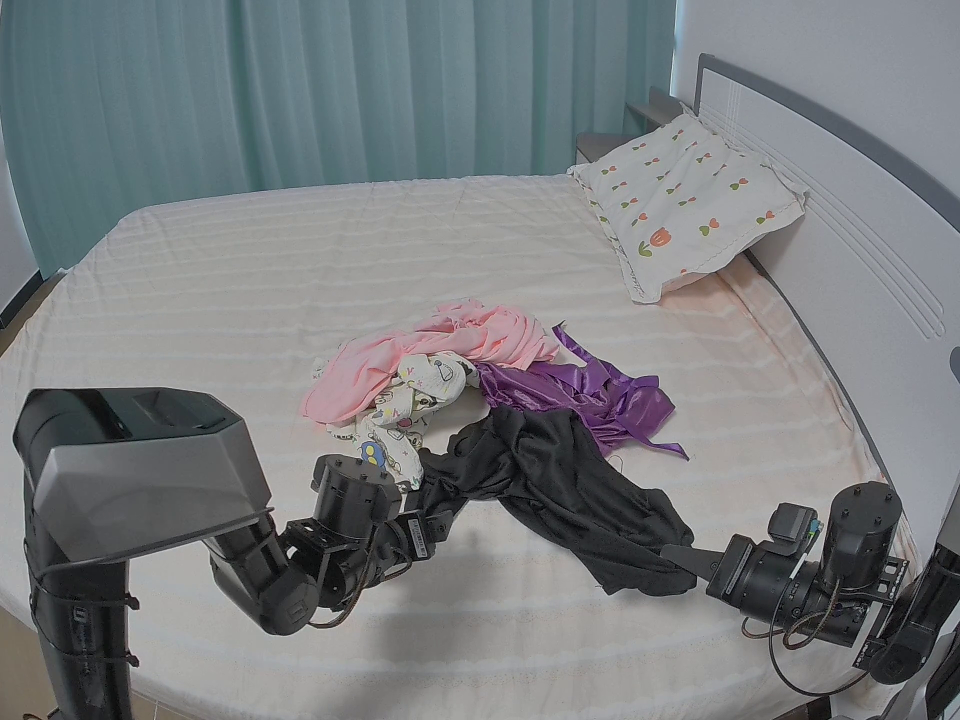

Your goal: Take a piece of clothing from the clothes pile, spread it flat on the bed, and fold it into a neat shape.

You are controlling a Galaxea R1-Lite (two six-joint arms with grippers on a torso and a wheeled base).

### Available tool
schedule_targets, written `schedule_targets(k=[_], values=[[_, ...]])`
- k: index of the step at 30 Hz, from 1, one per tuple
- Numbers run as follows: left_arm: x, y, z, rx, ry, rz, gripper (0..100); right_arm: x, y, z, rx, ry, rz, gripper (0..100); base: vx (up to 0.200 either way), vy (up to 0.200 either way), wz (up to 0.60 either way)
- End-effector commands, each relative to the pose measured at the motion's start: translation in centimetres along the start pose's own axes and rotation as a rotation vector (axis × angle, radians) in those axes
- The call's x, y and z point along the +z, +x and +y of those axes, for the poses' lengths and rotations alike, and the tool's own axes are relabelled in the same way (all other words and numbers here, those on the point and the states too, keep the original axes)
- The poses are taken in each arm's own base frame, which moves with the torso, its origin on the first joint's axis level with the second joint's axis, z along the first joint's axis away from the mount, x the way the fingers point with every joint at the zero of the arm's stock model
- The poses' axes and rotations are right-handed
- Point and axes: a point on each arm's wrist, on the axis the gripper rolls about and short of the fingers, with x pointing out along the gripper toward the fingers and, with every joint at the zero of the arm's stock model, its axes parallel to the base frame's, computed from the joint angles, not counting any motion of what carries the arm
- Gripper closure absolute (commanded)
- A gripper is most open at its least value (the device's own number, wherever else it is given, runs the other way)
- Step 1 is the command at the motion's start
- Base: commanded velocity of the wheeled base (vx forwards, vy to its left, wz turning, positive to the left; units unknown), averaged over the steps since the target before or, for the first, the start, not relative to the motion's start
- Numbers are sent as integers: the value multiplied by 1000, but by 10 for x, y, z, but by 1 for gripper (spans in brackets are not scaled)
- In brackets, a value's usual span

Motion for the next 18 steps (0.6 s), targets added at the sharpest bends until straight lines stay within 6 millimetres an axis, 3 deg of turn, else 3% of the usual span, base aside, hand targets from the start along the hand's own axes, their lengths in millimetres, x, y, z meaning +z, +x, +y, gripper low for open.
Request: schedule_targets(k=[1,17,18], values=[[-9,23,-4,22,10,-1,0,-2,-3,-3,-14,0,12,100,0,0,0],[-9,54,-8,50,-2,-55,0,-6,3,-8,-40,3,31,100,0,0,0],[-9,58,-8,54,-4,-59,100,-6,3,-8,-40,3,31,100,0,0,0]])
